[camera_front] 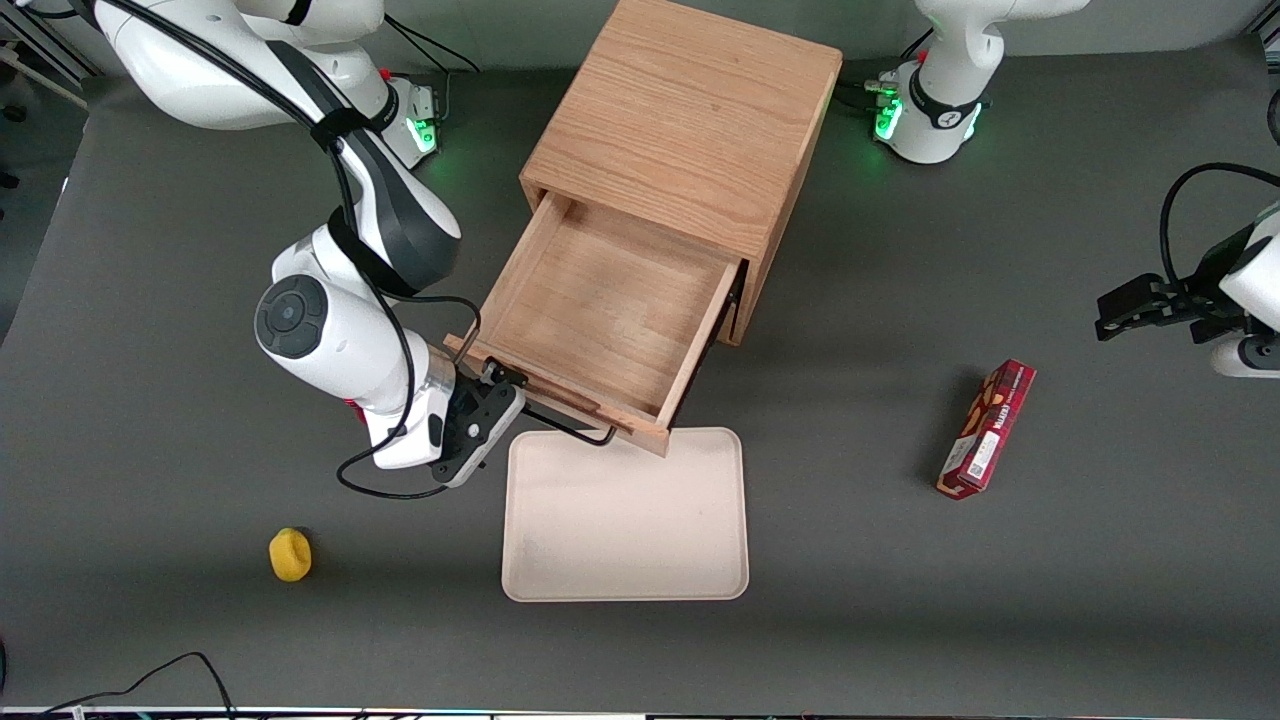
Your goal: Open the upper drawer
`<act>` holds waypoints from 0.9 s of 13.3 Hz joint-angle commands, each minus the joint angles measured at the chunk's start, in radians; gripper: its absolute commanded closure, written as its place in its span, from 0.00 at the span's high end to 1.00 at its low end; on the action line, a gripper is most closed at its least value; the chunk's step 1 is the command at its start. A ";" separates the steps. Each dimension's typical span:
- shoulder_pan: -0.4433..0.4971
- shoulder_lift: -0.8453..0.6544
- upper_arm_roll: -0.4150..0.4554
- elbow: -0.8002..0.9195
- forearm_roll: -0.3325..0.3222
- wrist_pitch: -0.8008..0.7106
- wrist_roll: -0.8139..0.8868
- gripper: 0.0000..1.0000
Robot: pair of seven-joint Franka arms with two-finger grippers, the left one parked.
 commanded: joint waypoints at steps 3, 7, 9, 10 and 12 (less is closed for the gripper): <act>-0.022 -0.022 -0.015 0.020 0.118 -0.015 -0.039 1.00; -0.096 -0.109 -0.014 0.047 0.314 -0.032 -0.039 1.00; -0.137 -0.216 -0.031 0.025 0.442 -0.100 0.001 1.00; -0.146 -0.285 -0.064 -0.003 0.440 -0.152 0.095 1.00; -0.148 -0.402 -0.130 -0.046 0.339 -0.306 0.302 1.00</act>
